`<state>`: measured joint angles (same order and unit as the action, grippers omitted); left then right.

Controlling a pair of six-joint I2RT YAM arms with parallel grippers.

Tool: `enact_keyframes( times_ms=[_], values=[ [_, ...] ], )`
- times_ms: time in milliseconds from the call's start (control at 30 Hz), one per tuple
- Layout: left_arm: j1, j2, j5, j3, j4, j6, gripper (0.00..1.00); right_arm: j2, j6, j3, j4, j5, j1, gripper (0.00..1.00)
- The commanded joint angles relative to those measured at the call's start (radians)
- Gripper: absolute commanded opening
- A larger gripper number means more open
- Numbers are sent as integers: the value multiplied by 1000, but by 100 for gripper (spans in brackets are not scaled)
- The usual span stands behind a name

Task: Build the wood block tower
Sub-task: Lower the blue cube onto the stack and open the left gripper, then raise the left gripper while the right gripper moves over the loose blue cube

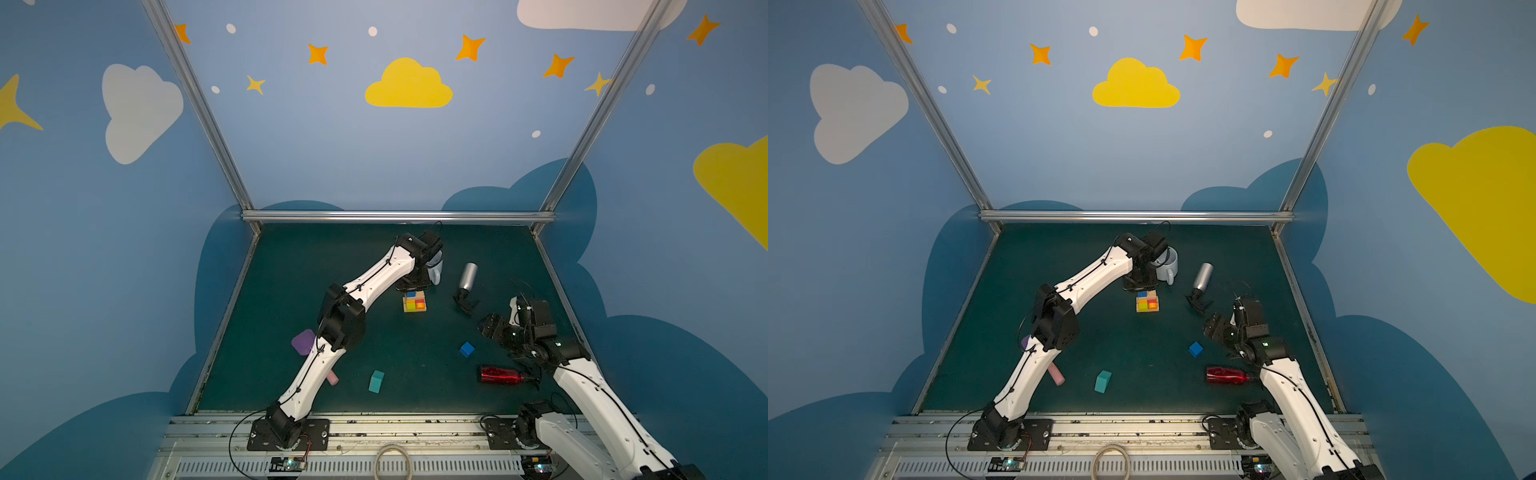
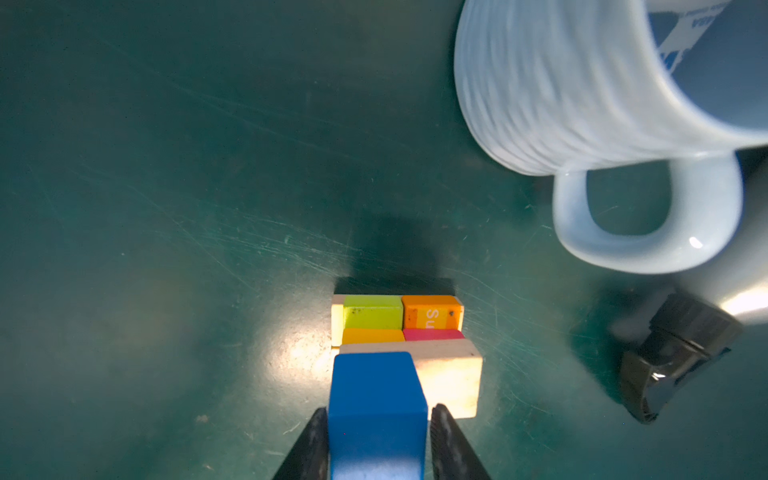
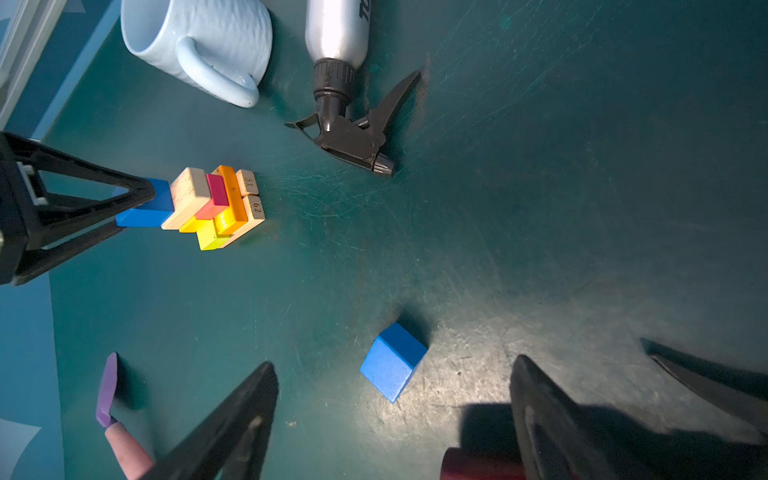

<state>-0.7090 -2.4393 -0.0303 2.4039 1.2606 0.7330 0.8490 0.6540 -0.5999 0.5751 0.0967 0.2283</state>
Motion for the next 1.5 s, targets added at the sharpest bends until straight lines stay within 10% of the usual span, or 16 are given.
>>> enact_keyframes(
  times_ms=[0, 867, 1467],
  values=[
    [-4, -11, -2, 21, 17, -7, 42, -2, -5, 12, -6, 8, -3, 86],
    [3, 186, -84, 65, 16, -141, 71, 55, -7, -24, -7, 47, 12, 85],
    [62, 729, -81, -649, -471, -194, 73, 311, -149, -226, 203, -10, 188, 81]
  ],
)
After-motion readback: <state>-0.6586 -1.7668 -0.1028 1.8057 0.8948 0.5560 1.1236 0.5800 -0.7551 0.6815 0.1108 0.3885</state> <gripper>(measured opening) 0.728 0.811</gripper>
